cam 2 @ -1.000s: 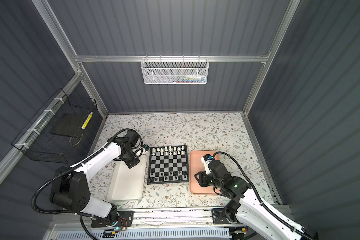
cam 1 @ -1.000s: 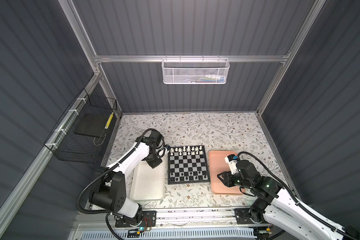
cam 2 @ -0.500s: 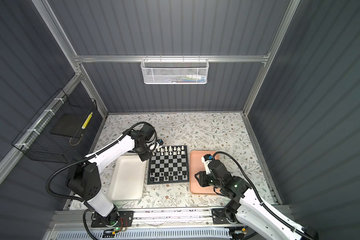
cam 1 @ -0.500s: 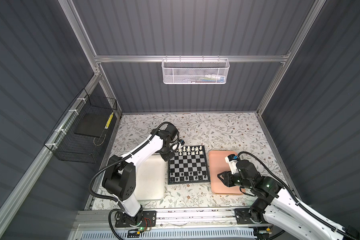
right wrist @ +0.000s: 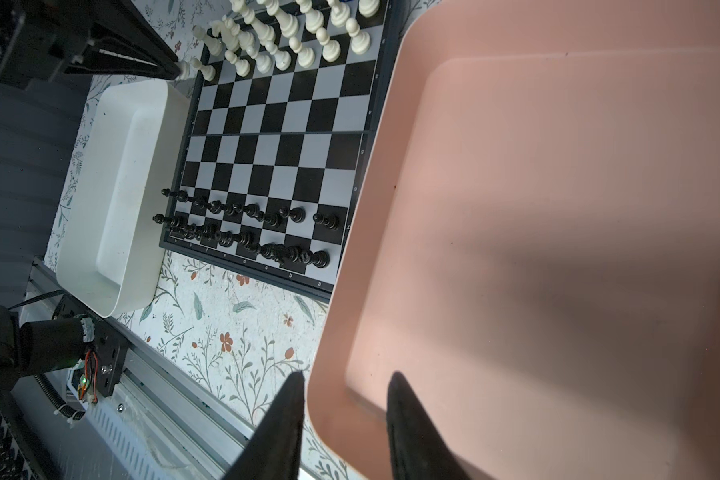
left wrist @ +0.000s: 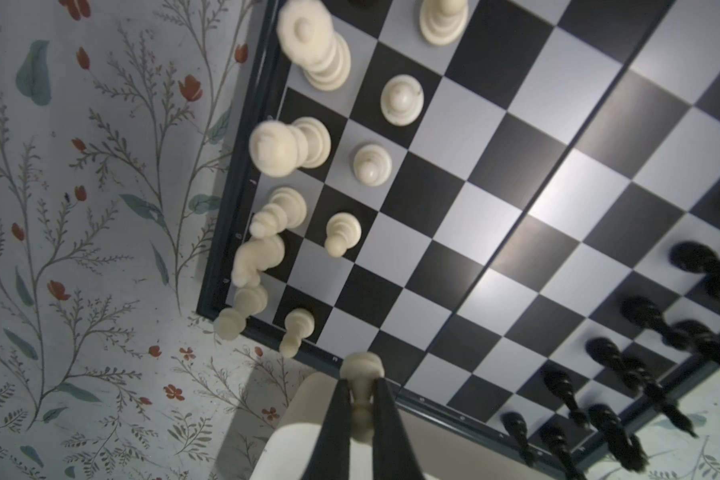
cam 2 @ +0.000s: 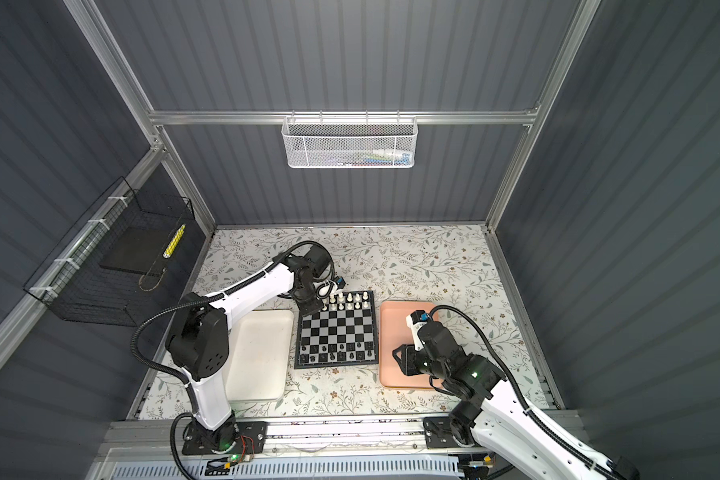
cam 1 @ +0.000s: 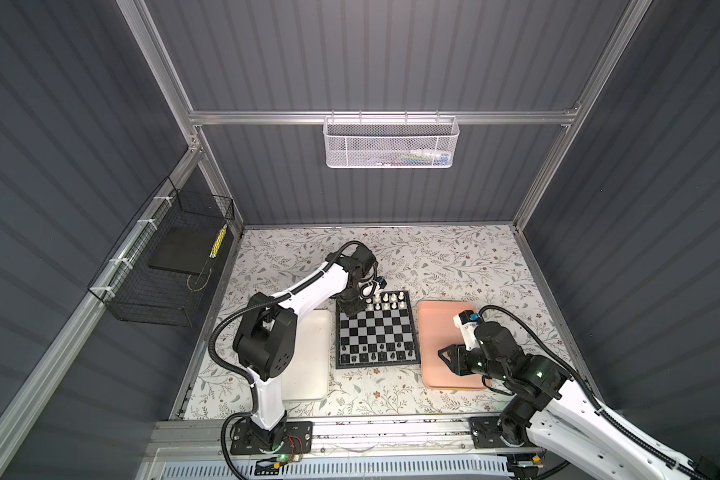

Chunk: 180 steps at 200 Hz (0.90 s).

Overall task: Set up the chess pieces on the board
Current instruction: 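Lift the white pawn and carry it over the board's white pawn row, then lower the white pawn onto the empty square in the white pawn row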

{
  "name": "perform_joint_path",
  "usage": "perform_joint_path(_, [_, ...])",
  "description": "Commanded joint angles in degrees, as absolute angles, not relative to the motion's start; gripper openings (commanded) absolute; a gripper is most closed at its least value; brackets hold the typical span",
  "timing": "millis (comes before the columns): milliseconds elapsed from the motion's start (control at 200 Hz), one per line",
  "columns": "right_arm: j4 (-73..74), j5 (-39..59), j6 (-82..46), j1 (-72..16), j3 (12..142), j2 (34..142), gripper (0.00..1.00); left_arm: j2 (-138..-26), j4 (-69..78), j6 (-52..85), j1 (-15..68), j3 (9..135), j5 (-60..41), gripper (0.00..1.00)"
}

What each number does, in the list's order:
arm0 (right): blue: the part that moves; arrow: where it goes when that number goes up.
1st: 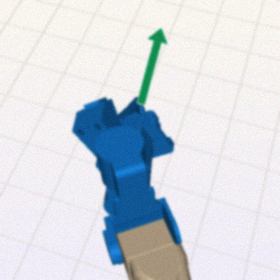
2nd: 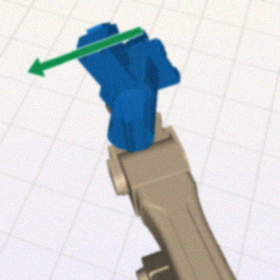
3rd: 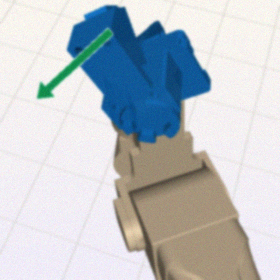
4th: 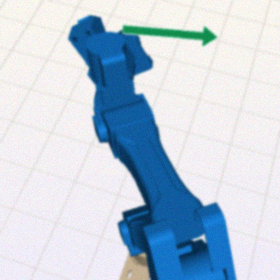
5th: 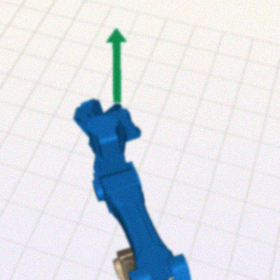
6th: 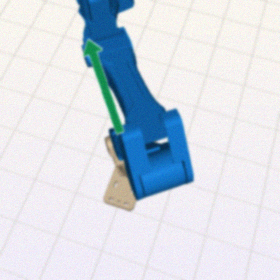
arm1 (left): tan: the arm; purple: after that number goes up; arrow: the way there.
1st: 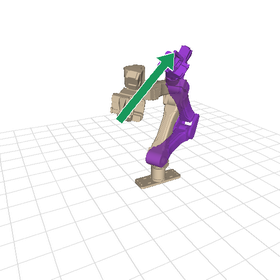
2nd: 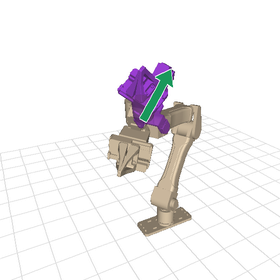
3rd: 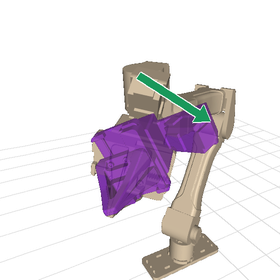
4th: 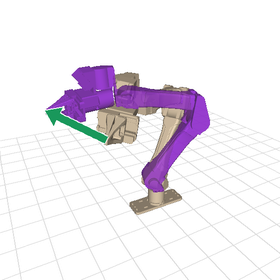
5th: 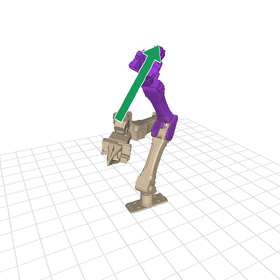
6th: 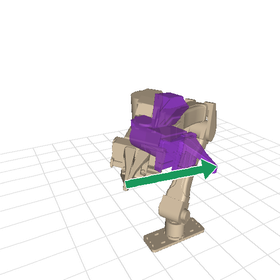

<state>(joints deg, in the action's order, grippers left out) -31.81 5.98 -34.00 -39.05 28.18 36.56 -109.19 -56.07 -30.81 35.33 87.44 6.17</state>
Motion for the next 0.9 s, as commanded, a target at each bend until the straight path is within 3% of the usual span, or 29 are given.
perform_joint_path(0, [-33.0, 5.0, -34.5, -39.0, 29.5, 36.1, 0.36, -110.7, -56.1, -31.9, 35.6, 89.9, 5.3, 0.09])
perform_joint_path(895, [-33.8, 4.7, -34.1, -39.0, 28.5, 34.5, 0.37, -115.7, -52.4, -32.3, 35.7, 90.2, 10.1, 0.08])
